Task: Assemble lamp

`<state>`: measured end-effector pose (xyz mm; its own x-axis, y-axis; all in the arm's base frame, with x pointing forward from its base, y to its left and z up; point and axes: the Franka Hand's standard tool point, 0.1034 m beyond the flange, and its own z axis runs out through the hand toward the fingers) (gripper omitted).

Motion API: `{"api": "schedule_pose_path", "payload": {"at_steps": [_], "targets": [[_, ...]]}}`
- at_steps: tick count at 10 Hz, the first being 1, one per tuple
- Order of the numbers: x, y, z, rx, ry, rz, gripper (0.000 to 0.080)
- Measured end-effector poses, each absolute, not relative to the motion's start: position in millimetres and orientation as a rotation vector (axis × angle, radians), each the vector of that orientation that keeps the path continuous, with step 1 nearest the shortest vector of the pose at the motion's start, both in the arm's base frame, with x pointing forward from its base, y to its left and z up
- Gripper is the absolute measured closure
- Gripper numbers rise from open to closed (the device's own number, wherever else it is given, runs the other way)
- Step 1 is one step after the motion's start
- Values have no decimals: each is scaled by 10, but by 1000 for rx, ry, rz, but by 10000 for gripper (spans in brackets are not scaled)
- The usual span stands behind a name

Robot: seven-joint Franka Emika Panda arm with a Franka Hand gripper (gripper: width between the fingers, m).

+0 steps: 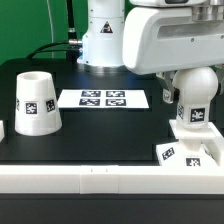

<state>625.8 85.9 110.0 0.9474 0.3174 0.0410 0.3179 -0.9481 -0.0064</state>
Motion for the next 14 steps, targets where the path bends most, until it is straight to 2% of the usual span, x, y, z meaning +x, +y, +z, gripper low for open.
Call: {"api": "schedule_pose_path", "payload": {"at_steps": [9, 14], "targets": [[6238, 877, 1077, -3005, 712, -19, 223], [6238, 869, 1066, -2789, 1233, 29, 223]]}}
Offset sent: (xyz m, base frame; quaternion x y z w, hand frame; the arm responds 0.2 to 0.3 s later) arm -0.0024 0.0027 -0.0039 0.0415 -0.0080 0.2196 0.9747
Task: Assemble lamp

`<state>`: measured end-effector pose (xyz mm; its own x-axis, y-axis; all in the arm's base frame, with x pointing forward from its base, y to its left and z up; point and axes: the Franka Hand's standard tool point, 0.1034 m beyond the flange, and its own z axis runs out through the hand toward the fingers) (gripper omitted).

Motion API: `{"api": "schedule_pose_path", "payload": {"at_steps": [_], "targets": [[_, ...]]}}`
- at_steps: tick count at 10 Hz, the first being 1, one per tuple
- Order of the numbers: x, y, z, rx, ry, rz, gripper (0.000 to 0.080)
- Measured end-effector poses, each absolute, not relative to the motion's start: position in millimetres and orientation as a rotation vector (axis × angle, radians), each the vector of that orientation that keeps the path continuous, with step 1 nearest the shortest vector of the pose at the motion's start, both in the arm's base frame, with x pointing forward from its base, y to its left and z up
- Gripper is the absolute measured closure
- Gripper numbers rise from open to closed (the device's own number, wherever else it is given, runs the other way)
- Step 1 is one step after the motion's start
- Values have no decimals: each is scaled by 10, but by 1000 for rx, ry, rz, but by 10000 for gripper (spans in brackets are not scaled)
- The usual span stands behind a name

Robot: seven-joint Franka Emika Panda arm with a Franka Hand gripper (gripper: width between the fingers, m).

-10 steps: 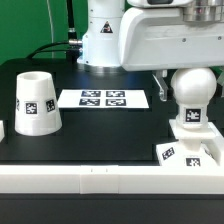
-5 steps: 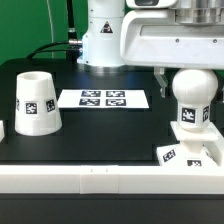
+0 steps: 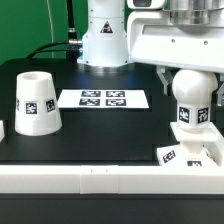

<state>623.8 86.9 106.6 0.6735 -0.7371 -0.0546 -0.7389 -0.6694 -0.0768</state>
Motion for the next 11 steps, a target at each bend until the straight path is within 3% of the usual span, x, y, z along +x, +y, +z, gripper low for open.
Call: {"api": "schedule_pose_path", "payload": {"at_steps": [5, 7, 8, 11], "targets": [[6238, 891, 1062, -2481, 1705, 96, 223], [6236, 896, 1063, -2539, 1614, 90, 223], [6228, 905, 1074, -2582, 1546, 90, 131], [6219, 937, 1111, -2792, 1110, 67, 102]]}}
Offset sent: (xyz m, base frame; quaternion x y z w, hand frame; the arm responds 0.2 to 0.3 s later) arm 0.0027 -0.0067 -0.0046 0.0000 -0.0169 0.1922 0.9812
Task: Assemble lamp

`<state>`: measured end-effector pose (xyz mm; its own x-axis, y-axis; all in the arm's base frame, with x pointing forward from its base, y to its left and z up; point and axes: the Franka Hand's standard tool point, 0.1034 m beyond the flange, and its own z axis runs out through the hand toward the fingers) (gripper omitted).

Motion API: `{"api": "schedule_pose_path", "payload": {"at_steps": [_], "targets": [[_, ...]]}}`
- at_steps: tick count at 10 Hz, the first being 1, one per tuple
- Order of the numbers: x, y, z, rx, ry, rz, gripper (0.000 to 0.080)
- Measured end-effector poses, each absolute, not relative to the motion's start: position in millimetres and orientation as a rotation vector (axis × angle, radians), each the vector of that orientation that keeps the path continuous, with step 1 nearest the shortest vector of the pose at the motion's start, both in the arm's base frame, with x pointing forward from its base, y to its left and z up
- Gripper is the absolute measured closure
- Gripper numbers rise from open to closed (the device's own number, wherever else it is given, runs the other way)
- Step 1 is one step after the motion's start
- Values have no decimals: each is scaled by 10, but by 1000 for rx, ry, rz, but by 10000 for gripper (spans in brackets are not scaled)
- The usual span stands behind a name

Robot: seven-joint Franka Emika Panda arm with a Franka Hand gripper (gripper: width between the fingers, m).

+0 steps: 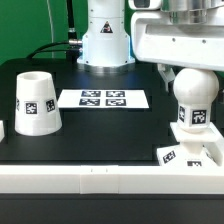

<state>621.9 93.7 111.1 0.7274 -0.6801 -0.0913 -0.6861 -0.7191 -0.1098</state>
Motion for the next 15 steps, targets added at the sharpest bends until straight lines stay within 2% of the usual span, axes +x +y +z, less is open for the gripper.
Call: {"api": "schedule_pose_path", "payload": {"at_steps": [6, 11, 15], "targets": [[6244, 946, 1193, -3031, 243, -22, 101], [6241, 910, 1169, -3027, -355, -46, 101], [6271, 900, 1206, -2959, -1016, -65, 101]]}}
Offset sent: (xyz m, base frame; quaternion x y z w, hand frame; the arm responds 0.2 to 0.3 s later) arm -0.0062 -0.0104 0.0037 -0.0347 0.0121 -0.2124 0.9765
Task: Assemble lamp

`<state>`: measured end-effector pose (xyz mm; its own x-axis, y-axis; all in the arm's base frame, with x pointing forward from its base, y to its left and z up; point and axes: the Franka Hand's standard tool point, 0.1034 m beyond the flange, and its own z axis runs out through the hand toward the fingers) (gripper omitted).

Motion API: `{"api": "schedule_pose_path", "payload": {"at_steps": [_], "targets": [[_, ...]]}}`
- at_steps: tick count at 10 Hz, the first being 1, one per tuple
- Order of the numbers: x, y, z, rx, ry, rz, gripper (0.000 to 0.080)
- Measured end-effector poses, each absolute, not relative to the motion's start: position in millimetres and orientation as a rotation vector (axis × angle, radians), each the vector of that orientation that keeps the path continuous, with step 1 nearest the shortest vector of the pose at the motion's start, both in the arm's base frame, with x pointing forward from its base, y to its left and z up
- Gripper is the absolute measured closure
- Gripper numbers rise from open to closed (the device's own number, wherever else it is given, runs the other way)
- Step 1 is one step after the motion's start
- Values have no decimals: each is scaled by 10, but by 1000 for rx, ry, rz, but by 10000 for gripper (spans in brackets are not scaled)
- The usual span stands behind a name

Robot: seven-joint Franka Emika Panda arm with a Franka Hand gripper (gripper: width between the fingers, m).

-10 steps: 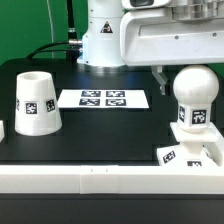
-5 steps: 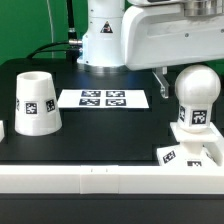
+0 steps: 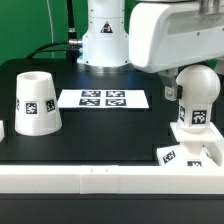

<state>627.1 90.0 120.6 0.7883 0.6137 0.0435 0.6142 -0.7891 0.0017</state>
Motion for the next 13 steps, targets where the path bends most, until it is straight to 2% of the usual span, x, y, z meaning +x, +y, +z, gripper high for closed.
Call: {"api": "schedule_pose_path", "payload": {"at_steps": [2, 13], "targets": [[6278, 921, 1204, -2857, -1334, -67, 101], [6265, 962, 1157, -2253, -2286, -5, 101]]}}
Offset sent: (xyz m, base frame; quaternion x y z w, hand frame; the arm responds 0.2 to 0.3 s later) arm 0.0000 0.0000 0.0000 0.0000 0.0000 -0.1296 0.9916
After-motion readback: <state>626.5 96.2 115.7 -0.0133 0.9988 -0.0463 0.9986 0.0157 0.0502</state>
